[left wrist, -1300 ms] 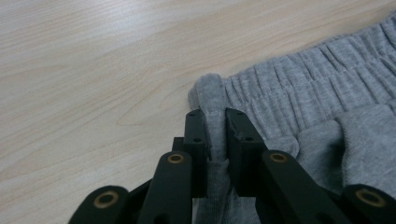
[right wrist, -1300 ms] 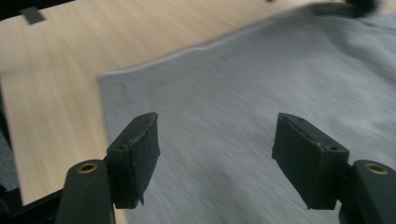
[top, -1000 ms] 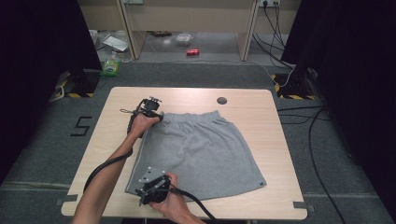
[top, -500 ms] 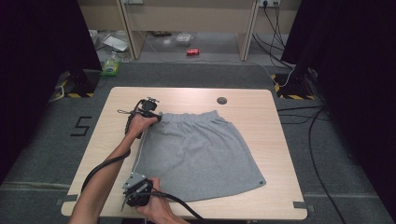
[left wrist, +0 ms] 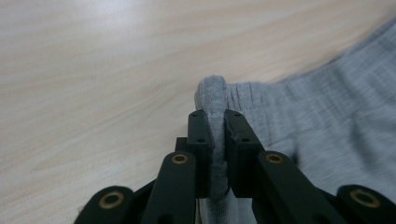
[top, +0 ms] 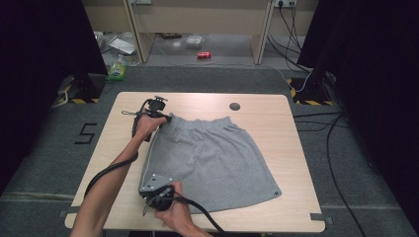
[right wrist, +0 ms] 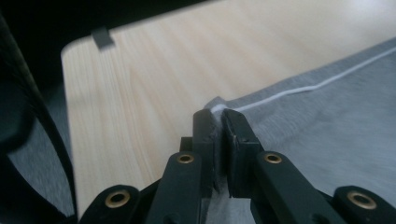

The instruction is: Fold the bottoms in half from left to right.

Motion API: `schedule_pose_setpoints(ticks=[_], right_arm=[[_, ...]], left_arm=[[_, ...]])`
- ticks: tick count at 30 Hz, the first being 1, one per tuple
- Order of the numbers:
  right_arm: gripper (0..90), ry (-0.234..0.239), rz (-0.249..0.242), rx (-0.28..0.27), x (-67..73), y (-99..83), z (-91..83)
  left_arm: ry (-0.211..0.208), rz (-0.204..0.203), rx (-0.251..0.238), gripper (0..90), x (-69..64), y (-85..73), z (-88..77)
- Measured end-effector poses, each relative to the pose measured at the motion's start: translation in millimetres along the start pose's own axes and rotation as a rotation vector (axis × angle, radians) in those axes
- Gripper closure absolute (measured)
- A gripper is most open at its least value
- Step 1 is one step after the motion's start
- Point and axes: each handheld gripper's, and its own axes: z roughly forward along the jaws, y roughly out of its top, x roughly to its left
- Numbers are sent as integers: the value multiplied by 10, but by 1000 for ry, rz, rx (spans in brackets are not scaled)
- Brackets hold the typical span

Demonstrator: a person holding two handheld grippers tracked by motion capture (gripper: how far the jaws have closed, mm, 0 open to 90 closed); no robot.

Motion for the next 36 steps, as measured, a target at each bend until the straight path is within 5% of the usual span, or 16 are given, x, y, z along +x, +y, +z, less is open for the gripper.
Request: schedule_pose_setpoints(ticks=[4, 8, 9, 10, 11, 13, 14, 15, 16, 17, 19, 21, 27, 34, 36], right_arm=[[844, -12, 31, -69, -98, 2, -303], [844, -33, 92, -151, -248, -51, -737], [844, -47, 121, -189, -335, -108, -966], [844, -56, 134, -210, -378, -147, -1085], [844, -63, 154, -226, -416, -192, -1206], [844, -74, 166, -243, -461, -241, -1325], [844, -103, 201, -275, -547, -353, -1566], [844, -121, 217, -288, -594, -415, -1685], [844, -121, 217, -288, -594, -415, -1685], [844, -163, 243, -311, -685, -543, -1904], [844, -174, 258, -317, -712, -593, -1982], [844, -248, 286, -323, -835, -814, -2256], [844, -353, 362, -322, -1065, -1186, -2565], [844, -398, 403, -300, -1126, -1422, -2696], [845, -414, 422, -296, -1136, -1495, -2753]], left_arm=[[-9, 5, -8, 813, -182, 176, -111], [-5, 25, -13, 813, -491, 419, -220], [-8, 36, -11, 813, -658, 523, -244], [-8, 36, -11, 813, -658, 523, -244], [-15, 47, -9, 813, -838, 614, -247], [-19, 52, -6, 813, -926, 657, -242], [-30, 55, -12, 813, -1102, 737, -219], [-30, 55, -12, 813, -1102, 737, -219], [-38, 58, -11, 813, -1189, 773, -197], [-51, 62, -14, 813, -1329, 832, -146], [-58, 61, -16, 813, -1420, 868, -103], [-74, 57, -12, 813, -1600, 925, 16], [-87, 53, -1, 811, -1882, 961, 262], [-129, 31, -3, 801, -2134, 951, 501], [-173, 6, -28, 777, -2208, 942, 566]])
